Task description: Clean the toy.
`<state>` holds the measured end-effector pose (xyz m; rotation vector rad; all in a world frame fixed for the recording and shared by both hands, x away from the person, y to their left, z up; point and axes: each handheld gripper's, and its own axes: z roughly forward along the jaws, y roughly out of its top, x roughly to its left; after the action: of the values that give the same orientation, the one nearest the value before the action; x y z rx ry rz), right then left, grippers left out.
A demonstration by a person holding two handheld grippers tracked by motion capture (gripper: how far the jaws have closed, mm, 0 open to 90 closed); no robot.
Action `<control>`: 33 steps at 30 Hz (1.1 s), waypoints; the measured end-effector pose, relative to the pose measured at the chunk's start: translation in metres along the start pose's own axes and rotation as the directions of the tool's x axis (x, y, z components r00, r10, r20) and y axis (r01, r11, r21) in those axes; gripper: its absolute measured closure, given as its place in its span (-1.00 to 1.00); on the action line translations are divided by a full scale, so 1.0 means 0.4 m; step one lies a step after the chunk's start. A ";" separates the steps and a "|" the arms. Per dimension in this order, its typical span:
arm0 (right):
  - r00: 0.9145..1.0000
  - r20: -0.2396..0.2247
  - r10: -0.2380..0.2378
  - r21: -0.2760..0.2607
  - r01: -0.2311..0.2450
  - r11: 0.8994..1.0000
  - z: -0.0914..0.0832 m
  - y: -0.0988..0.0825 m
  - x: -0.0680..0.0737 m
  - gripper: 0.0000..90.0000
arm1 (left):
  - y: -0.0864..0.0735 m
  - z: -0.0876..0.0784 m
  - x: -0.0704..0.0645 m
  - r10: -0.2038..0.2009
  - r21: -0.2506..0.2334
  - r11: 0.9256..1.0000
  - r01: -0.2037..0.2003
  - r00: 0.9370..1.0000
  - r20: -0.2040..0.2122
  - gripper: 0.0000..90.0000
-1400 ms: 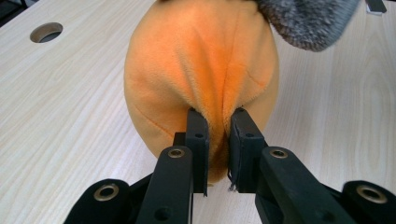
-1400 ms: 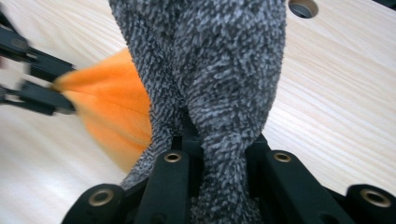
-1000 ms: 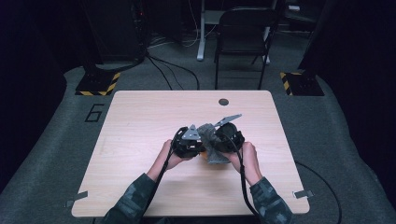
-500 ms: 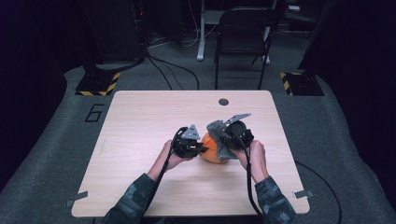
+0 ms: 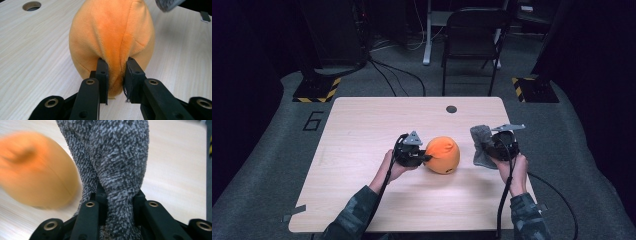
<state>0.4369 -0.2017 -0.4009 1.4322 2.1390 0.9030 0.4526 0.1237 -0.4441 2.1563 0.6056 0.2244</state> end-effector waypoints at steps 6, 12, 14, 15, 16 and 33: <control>0.996 0.004 0.084 0.109 -0.084 0.990 0.079 -0.091 -0.089 0.63 | -0.036 -0.010 0.018 -0.011 -0.010 1.000 0.011 1.000 -0.004 0.63; 0.993 0.000 0.120 0.174 -0.119 0.978 0.132 -0.130 -0.116 0.63 | -0.113 -0.021 0.052 -0.009 -0.062 0.998 0.011 1.000 0.030 0.62; 0.994 0.003 0.107 0.173 -0.106 0.979 0.142 -0.136 -0.120 0.62 | -0.146 -0.025 0.061 0.003 -0.083 0.997 0.000 1.000 0.031 0.62; 0.993 0.001 0.122 0.175 -0.120 0.977 0.146 -0.139 -0.118 0.62 | -0.156 -0.024 0.064 0.008 -0.089 0.996 -0.005 0.999 0.032 0.62; 0.992 0.007 0.129 0.181 -0.129 0.975 0.149 -0.140 -0.118 0.62 | -0.170 -0.026 0.070 0.015 -0.100 0.995 -0.012 0.999 0.029 0.61; 0.992 0.000 0.124 0.176 -0.122 0.977 0.154 -0.148 -0.130 -0.27 | -0.230 -0.017 0.092 0.020 -0.083 0.996 -0.017 0.999 0.035 -0.22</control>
<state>0.4579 -0.2475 -0.4872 1.6648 2.2046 0.7818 0.4507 0.1939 -0.5144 2.0827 0.5466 0.2163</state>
